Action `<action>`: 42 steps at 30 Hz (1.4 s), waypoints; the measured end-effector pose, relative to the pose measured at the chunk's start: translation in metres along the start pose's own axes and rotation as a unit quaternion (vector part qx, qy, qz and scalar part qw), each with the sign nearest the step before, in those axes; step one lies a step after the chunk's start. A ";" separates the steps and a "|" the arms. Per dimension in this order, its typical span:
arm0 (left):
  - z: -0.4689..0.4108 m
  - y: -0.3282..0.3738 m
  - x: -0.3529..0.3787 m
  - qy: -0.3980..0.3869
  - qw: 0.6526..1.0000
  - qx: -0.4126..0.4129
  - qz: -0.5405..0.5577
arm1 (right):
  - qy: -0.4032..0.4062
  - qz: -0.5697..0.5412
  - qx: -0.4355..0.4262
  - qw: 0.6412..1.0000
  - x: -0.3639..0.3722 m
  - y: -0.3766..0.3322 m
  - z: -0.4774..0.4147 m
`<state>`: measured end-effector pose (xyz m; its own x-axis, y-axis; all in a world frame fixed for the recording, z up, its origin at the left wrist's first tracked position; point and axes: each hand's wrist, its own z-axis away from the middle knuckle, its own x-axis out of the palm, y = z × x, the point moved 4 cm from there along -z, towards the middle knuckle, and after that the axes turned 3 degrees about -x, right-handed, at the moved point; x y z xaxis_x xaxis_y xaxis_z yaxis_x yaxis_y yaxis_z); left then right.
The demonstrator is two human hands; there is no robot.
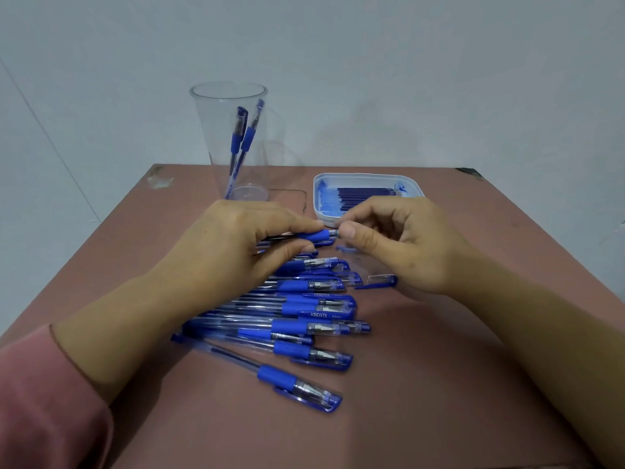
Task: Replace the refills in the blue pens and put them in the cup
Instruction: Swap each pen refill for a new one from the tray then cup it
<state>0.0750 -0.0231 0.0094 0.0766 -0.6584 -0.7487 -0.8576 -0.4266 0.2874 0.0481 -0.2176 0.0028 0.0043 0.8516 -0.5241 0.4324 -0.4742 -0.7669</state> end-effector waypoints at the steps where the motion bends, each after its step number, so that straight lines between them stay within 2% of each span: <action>1: 0.000 0.000 0.000 -0.001 1.000 0.001 -0.001 | -0.001 0.012 -0.006 1.000 0.001 0.000 -0.001; 9: 0.000 -0.002 0.001 -0.004 1.000 -0.005 0.004 | -0.004 -0.022 -0.004 1.000 0.000 -0.001 0.001; 20: 0.000 -0.003 0.000 -0.008 1.000 -0.018 0.004 | 0.001 0.027 -0.053 0.998 0.000 -0.002 -0.002; 25: 0.001 -0.002 0.001 0.001 1.000 -0.011 0.003 | 0.000 -0.021 0.003 1.000 0.002 0.001 -0.001; 36: 0.001 -0.009 0.002 -0.005 0.998 -0.054 -0.016 | 0.032 0.010 -0.030 0.999 0.000 0.003 -0.005; 38: 0.001 -0.012 0.001 -0.003 0.998 -0.064 -0.024 | 0.038 0.032 -0.019 0.999 -0.005 0.005 -0.006; 42: 0.001 -0.018 0.000 -0.001 0.996 -0.078 -0.047 | -0.008 0.182 0.001 0.983 -0.010 0.015 -0.010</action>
<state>0.0896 -0.0146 0.0040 0.1522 -0.6103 -0.7774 -0.7570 -0.5777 0.3053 0.0631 -0.2306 0.0002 0.1449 0.6216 -0.7698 0.4034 -0.7475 -0.5277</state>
